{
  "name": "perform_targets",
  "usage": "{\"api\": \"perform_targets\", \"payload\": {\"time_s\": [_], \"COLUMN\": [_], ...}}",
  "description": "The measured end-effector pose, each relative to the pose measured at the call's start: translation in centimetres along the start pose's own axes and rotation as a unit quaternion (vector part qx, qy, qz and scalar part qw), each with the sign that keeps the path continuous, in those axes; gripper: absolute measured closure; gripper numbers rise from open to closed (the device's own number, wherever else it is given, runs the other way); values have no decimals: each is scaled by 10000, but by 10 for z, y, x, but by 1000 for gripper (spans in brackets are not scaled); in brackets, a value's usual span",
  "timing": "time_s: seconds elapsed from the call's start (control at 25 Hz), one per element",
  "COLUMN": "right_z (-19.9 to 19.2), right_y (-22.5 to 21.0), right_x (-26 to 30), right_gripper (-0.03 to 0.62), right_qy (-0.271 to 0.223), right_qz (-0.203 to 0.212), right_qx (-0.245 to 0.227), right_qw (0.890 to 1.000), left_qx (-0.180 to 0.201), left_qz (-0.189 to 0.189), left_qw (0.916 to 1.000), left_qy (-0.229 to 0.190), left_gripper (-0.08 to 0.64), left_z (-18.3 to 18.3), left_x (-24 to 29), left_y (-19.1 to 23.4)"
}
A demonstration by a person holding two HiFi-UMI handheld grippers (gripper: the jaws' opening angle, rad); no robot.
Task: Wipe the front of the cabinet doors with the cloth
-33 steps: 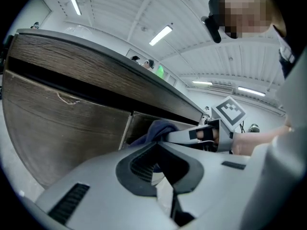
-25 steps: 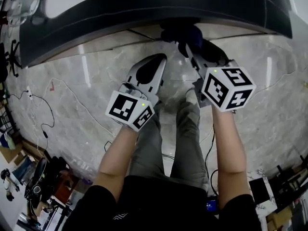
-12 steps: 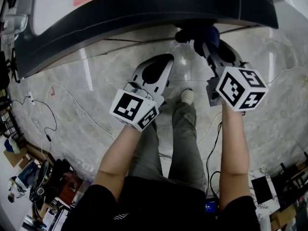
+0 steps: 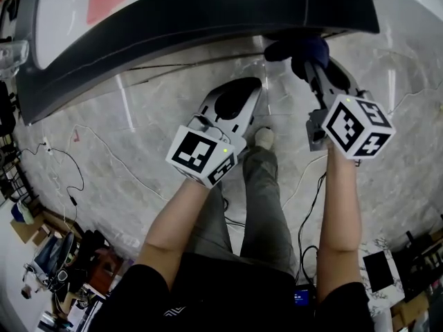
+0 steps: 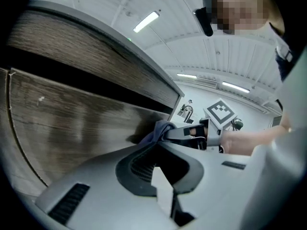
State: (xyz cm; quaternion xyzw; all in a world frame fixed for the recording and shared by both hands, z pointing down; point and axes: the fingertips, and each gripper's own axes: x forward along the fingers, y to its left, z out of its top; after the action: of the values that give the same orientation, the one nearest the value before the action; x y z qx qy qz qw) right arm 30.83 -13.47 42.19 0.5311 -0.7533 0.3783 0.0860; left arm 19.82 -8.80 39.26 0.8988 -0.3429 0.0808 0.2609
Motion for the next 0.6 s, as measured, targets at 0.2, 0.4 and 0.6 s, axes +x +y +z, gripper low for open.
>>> {"api": "perform_targets", "payload": {"time_s": [0.2, 0.4, 0.6], "right_z": [-5, -31, -55], "right_y": [-7, 13, 41], "right_x": [-10, -10, 3], "right_gripper": [506, 506, 506], "right_qy": [-13, 248, 471], "right_qz": [36, 235, 411], "right_qx": [130, 108, 50], "right_qw": [9999, 9994, 9980], "left_qx": [64, 30, -29], "left_qz": [46, 101, 272], "left_qw": [9999, 9999, 9996], "left_qy": [-64, -72, -92], "left_gripper": [561, 561, 561], "left_z": [-1, -6, -12], "left_x": [8, 1, -18], "left_y": [-3, 5, 22]}}
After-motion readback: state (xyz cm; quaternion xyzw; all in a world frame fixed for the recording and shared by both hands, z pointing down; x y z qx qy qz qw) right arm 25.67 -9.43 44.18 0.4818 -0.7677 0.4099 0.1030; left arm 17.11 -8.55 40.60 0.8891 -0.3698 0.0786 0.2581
